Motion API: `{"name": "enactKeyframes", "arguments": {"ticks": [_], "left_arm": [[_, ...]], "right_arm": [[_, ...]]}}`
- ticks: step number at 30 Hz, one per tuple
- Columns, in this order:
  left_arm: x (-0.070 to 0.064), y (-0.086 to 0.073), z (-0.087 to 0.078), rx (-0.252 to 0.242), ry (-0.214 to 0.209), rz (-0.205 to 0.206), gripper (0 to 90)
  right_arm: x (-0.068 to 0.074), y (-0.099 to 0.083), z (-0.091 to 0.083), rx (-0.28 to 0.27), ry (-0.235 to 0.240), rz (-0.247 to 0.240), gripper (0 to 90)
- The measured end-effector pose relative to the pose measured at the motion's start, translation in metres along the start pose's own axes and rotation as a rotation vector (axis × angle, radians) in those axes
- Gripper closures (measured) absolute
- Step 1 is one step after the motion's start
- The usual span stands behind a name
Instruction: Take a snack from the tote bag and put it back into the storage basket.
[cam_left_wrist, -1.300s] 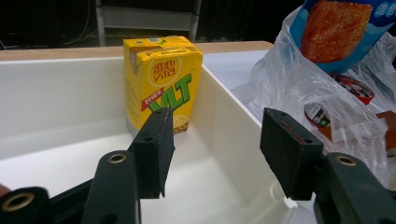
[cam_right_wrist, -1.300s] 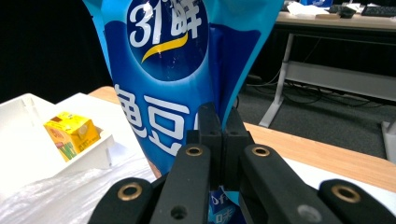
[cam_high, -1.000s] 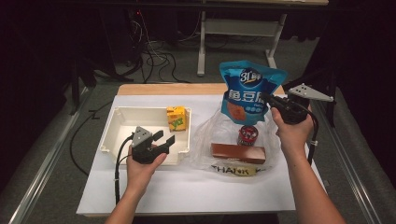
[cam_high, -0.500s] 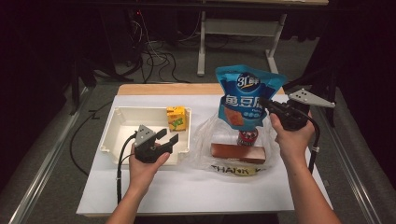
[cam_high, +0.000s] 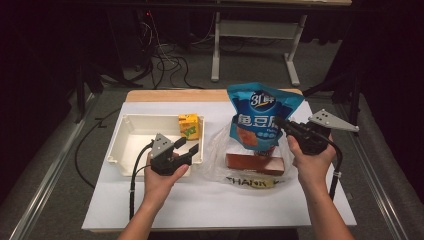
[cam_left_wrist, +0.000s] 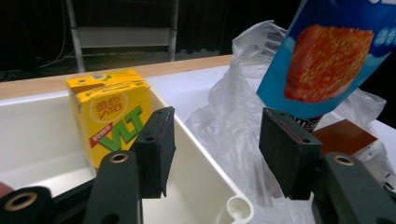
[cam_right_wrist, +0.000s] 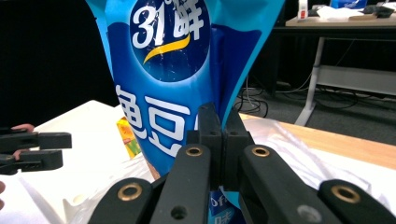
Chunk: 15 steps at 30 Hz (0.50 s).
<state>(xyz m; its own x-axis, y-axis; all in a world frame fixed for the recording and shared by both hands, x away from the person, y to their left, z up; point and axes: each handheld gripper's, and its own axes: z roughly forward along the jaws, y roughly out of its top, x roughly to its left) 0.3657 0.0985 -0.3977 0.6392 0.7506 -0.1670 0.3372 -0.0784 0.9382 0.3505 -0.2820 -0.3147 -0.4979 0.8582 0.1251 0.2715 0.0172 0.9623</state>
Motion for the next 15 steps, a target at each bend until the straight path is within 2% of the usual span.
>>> {"name": "enactKeyframes", "arguments": {"ticks": [5,12,14,15], "left_arm": [[-0.009,0.005,0.006,-0.010,-0.029,0.008,46.5],[-0.028,0.016,0.017,-0.009,-0.075,0.046,46.4],[-0.030,0.018,0.018,-0.014,-0.072,0.057,46.3],[-0.035,0.023,0.022,-0.017,-0.091,0.061,46.4]], "right_arm": [[0.003,-0.007,-0.002,-0.004,0.024,0.015,90.0],[0.006,-0.010,-0.006,-0.003,0.033,0.016,90.0],[0.007,-0.010,-0.008,-0.007,0.031,0.012,90.0],[0.008,-0.011,-0.009,-0.007,0.034,0.014,90.0]]}}
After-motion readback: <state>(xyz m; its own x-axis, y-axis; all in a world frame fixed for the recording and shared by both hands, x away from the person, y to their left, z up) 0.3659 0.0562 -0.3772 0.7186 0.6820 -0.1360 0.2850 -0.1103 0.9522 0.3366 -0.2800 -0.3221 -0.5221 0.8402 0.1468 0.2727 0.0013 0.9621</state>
